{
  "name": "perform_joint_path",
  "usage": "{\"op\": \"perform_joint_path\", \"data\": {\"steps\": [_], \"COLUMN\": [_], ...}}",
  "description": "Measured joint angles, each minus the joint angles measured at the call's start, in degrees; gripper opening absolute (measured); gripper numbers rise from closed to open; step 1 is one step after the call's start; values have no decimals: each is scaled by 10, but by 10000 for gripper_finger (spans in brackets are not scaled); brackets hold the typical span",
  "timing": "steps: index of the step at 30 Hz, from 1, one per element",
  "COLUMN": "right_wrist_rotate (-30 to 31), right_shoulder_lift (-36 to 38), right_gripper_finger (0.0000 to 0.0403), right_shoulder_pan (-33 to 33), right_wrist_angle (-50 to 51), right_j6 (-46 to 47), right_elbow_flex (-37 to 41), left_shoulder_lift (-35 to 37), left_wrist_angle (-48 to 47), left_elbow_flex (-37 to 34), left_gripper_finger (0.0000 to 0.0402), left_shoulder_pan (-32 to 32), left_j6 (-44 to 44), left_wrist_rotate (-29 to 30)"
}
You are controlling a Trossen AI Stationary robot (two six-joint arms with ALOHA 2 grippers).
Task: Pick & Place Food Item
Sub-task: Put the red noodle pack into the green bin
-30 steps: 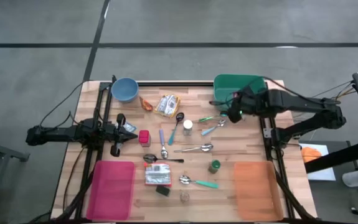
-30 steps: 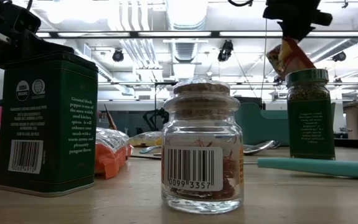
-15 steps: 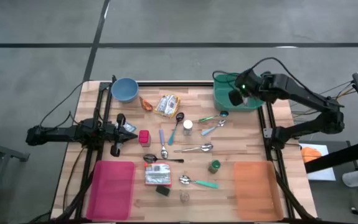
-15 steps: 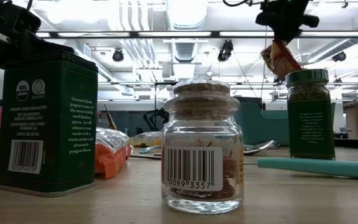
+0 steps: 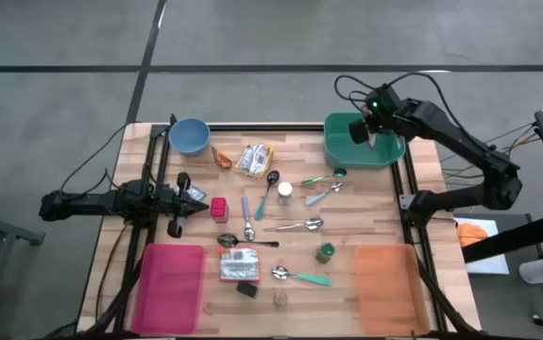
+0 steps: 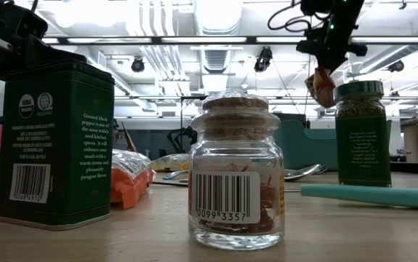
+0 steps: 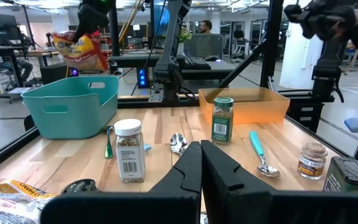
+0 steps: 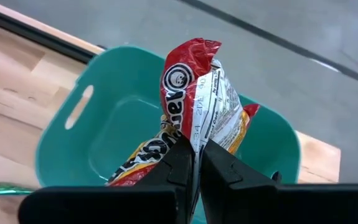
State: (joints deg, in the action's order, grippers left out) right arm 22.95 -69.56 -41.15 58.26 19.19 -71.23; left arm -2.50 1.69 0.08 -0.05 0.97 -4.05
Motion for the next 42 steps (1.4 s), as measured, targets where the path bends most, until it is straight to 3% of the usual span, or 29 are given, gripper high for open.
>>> {"op": "perform_joint_path", "data": {"steps": [16,22,42], "right_wrist_rotate": [-10,-54,-63], "right_shoulder_lift": [0,0,0], "right_gripper_finger": [13,13,13], "right_shoulder_pan": [-91,-92,-93], "right_wrist_angle": [-89,-123,-165], "right_j6": [-1,2,24], "right_elbow_flex": [147,183,262], "left_shoulder_lift": [0,0,0], "left_wrist_angle": [0,0,0], "left_elbow_flex": [0,0,0], "left_gripper_finger": [0,0,0], "left_shoulder_pan": [0,0,0], "left_j6": [0,0,0], "left_wrist_rotate": [0,0,0]}}
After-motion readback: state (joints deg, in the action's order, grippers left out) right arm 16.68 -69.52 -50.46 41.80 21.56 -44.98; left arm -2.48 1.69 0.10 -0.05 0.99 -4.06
